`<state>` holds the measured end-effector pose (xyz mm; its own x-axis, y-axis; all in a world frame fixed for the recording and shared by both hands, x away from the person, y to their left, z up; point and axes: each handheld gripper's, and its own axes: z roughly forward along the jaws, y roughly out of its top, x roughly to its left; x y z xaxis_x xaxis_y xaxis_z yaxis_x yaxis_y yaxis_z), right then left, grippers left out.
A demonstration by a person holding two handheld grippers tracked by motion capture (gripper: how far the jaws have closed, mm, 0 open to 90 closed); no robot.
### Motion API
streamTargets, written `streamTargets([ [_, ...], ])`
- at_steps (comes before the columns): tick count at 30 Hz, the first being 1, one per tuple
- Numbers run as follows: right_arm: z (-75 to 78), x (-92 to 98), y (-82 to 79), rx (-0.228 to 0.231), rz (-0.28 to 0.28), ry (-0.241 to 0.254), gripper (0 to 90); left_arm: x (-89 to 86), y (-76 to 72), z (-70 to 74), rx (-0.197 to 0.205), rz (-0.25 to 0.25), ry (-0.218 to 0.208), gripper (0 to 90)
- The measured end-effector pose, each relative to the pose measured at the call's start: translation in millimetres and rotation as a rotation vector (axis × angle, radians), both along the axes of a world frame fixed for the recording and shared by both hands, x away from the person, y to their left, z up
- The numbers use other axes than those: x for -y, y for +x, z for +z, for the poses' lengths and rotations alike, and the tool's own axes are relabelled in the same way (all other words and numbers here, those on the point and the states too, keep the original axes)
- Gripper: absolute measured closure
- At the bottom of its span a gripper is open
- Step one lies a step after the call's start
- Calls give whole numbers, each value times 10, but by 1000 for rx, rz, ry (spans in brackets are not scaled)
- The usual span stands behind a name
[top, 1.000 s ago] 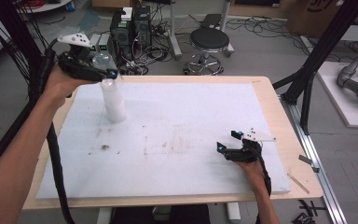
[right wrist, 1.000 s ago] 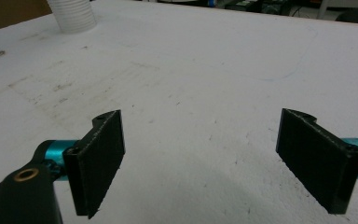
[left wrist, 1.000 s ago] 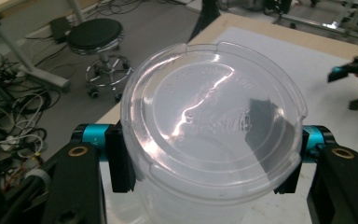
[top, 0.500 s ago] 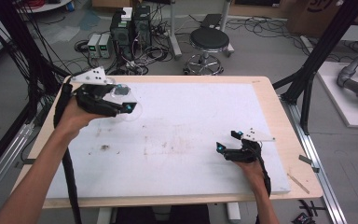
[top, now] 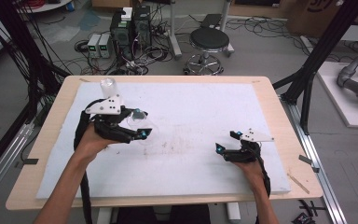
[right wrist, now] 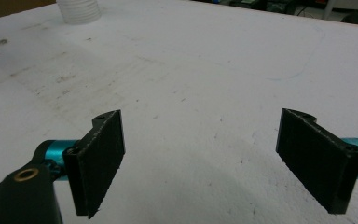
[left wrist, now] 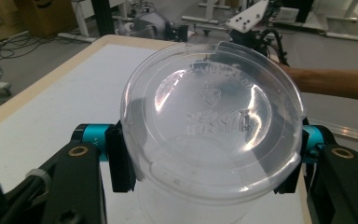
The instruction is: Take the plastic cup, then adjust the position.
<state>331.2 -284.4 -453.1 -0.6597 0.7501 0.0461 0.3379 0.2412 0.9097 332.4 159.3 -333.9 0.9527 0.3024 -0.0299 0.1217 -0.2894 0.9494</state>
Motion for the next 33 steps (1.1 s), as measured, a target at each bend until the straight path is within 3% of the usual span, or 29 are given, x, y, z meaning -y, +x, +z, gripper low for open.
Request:
streamTargets([
  [5,0,-15,-1,6,7,-12,152,26,0,-157,-28,-31,-41,391],
  [7,0,-8,3,-2,9,-10,152,44,22,-186,-40,-45,-14,392],
  [10,0,-8,9,-12,9,-6,152,54,54,-246,-54,-53,-33,393],
  [14,2,-5,7,-5,12,-4,152,74,52,-314,-68,-45,-23,393],
  [22,3,8,23,-24,9,8,152,19,61,-309,-69,-45,-46,394],
  [33,34,1,48,-32,28,20,152,5,48,-304,-64,-30,-46,395],
])
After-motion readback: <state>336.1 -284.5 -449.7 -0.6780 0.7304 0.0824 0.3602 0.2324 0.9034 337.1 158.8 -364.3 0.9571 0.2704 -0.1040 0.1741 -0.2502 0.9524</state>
